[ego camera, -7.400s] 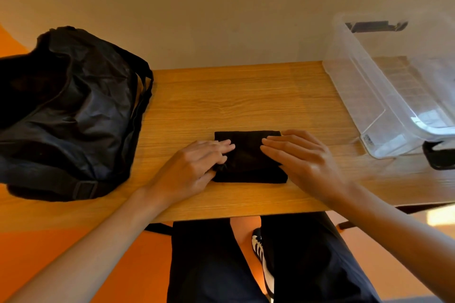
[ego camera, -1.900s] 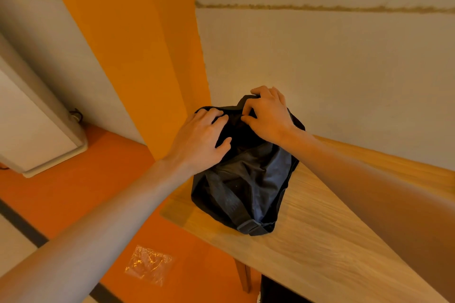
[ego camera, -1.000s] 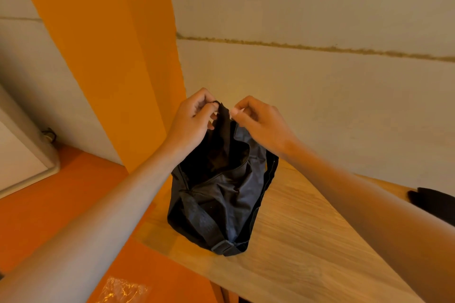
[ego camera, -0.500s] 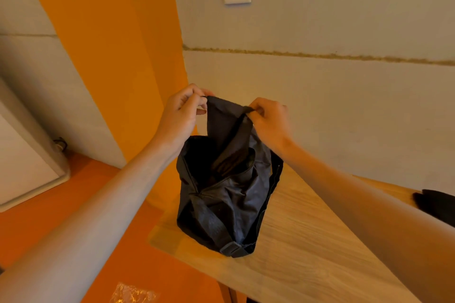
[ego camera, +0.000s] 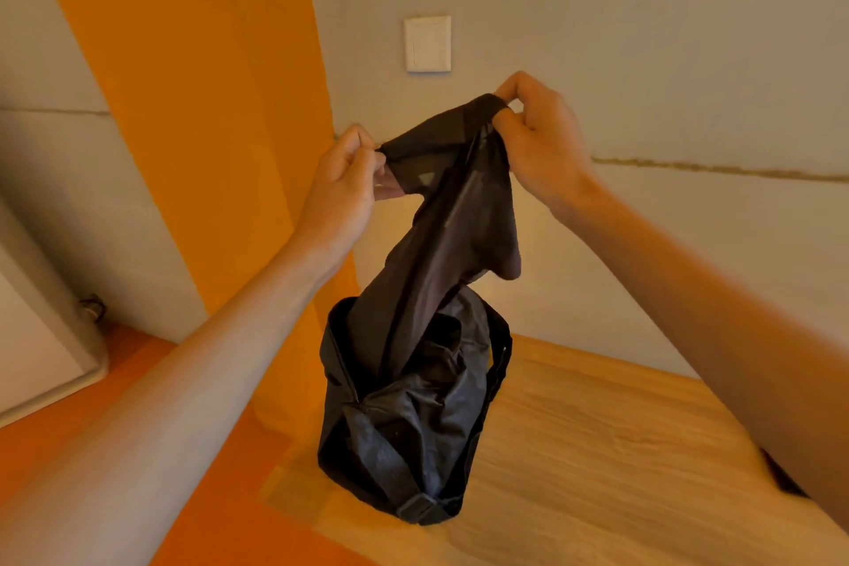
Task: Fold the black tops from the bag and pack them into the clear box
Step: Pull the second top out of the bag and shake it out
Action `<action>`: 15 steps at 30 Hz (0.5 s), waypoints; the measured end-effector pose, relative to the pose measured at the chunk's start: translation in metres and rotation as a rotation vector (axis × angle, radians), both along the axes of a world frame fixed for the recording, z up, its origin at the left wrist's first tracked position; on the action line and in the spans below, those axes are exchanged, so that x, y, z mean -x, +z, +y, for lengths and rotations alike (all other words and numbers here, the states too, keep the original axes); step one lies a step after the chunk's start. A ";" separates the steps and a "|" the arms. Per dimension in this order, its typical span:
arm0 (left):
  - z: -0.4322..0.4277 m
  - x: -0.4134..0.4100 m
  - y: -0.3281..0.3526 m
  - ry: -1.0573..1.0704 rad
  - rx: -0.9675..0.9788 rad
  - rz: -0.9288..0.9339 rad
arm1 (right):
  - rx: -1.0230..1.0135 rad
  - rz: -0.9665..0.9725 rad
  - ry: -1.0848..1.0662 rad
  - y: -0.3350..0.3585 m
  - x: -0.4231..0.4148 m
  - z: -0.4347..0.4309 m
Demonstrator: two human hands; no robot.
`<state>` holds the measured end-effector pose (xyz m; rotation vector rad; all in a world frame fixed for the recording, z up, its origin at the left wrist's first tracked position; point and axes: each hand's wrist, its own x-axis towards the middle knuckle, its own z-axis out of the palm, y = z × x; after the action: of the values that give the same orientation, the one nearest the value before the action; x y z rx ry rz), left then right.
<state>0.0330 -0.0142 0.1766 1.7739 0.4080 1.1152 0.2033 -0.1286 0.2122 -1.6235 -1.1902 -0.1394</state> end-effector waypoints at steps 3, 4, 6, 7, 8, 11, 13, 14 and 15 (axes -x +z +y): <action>-0.004 -0.004 0.015 0.035 -0.044 -0.053 | 0.067 -0.157 0.003 0.007 -0.005 -0.006; -0.005 -0.006 0.018 0.049 -0.046 -0.071 | 0.120 -0.188 0.035 0.006 -0.008 -0.010; -0.004 -0.009 0.019 0.067 -0.023 -0.096 | 0.250 -0.242 0.104 0.001 -0.016 -0.017; -0.003 -0.010 0.018 0.073 -0.002 -0.100 | 0.318 -0.270 0.126 -0.001 -0.021 -0.022; -0.003 -0.011 0.017 0.071 0.031 -0.102 | 0.390 -0.291 0.146 -0.003 -0.025 -0.026; -0.005 -0.014 0.009 0.037 0.159 -0.109 | 0.618 -0.260 0.238 -0.008 -0.036 -0.039; -0.008 -0.017 0.004 0.009 0.215 -0.112 | 0.715 -0.231 0.287 -0.013 -0.043 -0.047; -0.009 -0.018 0.003 -0.004 0.248 -0.125 | 0.741 -0.221 0.307 -0.015 -0.046 -0.051; -0.011 -0.018 0.001 -0.023 0.291 -0.153 | 0.756 -0.208 0.326 -0.017 -0.049 -0.054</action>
<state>0.0513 -0.0249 0.1779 1.4263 0.4319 1.1061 0.2524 -0.1830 0.1956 -2.0489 -1.7882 0.4074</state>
